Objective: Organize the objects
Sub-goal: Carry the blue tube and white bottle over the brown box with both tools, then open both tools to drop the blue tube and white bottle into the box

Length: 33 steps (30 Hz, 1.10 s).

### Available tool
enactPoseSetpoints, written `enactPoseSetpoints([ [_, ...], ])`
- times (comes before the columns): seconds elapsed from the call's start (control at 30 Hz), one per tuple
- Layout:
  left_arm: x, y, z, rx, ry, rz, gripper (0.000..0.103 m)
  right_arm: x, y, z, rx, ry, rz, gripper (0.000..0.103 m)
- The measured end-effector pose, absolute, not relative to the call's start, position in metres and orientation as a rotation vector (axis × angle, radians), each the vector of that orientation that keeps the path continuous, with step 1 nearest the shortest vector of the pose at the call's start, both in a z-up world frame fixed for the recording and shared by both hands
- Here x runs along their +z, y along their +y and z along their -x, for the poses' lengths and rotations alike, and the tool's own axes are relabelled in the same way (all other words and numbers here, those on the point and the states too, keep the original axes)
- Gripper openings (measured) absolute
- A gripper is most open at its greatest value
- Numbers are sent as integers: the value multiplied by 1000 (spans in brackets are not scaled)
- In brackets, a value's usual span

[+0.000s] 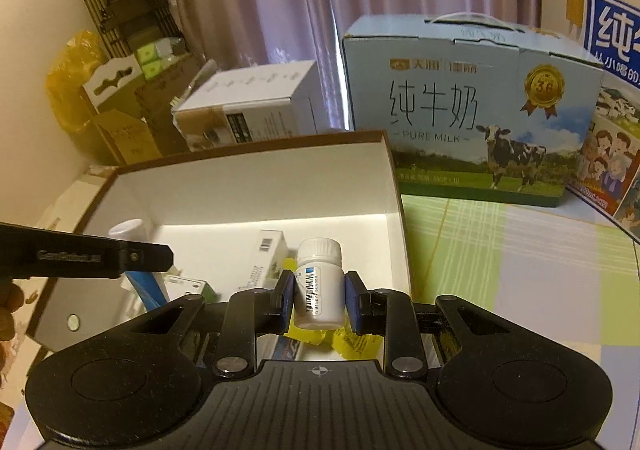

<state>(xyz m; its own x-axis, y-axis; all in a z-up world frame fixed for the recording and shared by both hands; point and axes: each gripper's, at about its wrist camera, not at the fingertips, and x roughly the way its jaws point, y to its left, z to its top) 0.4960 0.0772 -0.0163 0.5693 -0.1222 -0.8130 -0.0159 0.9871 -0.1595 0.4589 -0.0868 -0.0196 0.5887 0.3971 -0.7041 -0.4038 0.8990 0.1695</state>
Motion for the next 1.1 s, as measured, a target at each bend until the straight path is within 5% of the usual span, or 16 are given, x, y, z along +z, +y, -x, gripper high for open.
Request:
enactPoseSetpoints([
  [0.67,-63,85,-564,-3,1053,155,26,-42,-60,-506,441,849,49,24],
  [0.73,-63,86,-565,0,1036,141,34,-43,-59,-507,440,852,51,24],
  [0.8,-62,88,-566,3,1019,129,54,-44,-59,-508,440,853,53,24],
  [1.0,-59,94,-565,10,1002,96,74,-44,-56,-509,438,853,58,24],
  [1.1,-59,98,-562,14,1003,93,76,-44,-56,-510,435,853,59,24],
])
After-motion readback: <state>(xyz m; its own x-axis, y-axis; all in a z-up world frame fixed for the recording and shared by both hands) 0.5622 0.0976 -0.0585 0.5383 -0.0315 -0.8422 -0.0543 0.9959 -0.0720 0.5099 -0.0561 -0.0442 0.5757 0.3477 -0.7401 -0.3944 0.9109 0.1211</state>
